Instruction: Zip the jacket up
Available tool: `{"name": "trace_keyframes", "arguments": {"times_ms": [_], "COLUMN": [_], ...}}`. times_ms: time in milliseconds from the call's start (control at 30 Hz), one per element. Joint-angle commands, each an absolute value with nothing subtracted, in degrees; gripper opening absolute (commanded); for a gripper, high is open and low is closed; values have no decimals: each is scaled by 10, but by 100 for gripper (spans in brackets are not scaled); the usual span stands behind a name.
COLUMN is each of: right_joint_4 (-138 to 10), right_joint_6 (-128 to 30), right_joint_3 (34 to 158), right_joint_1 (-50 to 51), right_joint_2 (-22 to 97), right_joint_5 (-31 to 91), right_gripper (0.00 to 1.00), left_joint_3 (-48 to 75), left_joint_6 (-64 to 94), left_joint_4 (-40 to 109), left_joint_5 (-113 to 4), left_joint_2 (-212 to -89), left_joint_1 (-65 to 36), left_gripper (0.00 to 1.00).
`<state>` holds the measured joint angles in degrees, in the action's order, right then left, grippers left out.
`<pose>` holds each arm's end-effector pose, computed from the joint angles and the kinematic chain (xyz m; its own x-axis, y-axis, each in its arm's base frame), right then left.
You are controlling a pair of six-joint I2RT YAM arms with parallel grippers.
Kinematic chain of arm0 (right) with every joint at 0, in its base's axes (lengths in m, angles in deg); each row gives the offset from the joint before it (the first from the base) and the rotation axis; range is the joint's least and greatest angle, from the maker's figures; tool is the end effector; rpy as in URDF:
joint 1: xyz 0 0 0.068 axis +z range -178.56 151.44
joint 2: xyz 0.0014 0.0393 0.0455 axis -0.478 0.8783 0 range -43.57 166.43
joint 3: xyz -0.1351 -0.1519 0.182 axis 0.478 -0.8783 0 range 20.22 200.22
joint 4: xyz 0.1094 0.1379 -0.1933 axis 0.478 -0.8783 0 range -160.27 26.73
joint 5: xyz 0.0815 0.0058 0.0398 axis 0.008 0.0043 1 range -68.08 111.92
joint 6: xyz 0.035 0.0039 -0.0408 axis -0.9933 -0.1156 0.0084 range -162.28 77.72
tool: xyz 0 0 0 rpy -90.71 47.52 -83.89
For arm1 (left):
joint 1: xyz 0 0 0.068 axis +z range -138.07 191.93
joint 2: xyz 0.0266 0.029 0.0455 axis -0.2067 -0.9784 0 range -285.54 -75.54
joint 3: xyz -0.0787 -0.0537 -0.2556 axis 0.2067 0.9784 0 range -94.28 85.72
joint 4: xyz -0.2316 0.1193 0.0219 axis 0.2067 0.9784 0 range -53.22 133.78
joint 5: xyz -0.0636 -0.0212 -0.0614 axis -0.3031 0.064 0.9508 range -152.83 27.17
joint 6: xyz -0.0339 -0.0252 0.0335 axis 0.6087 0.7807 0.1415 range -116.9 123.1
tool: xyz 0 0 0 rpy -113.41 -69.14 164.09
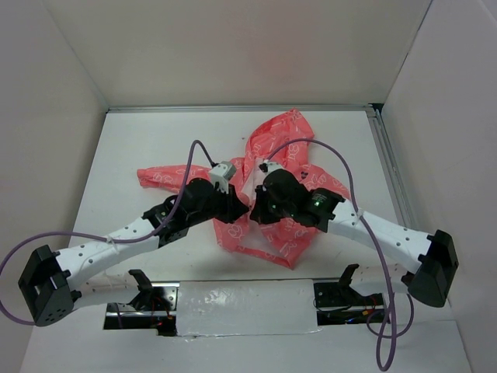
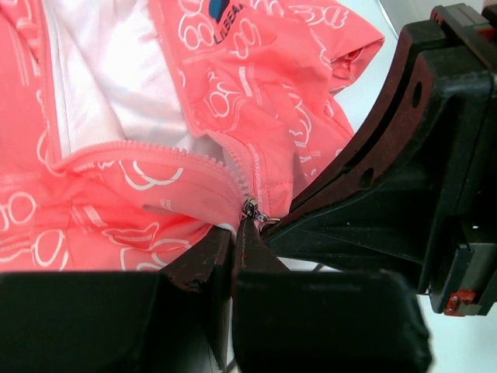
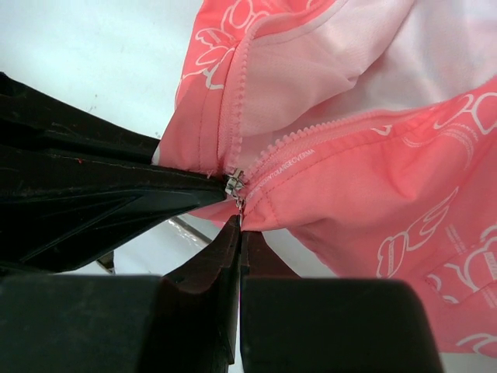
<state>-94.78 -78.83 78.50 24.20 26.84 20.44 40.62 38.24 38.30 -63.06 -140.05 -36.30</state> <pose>0.1599 0.2087 0.2938 -0.8027 -0.0723 -0.5920 -0.3815 0.8252 0.4166 0.1731 -0.1936 0.2877 -0.6223 -0.1671 -0.7647 0.4711 0.7003 -0.5364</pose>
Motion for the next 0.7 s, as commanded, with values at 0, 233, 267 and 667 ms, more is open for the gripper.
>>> {"name": "trace_keyframes", "arguments": {"times_ms": [0, 233, 267, 667], "right_joint_4": [-1000, -989, -997, -1017], "right_joint_6": [-788, -758, -758, -759], "right_joint_3": [786, 814, 823, 857], "right_joint_1": [248, 223, 216, 162], "right_joint_2": [210, 166, 169, 197], "right_joint_5": [173, 160, 155, -22], "right_gripper": [0, 0, 0, 0], "left_joint_3": [415, 440, 440, 483], "left_joint_6": [310, 266, 260, 228], "left_joint_4": [350, 327, 324, 316], "left_joint_5": [-701, -653, -650, -541], "left_joint_2": [-1395, -1373, -1370, -1312], "left_joint_1": [-350, -355, -356, -364], "left_gripper": [0, 0, 0, 0]}}
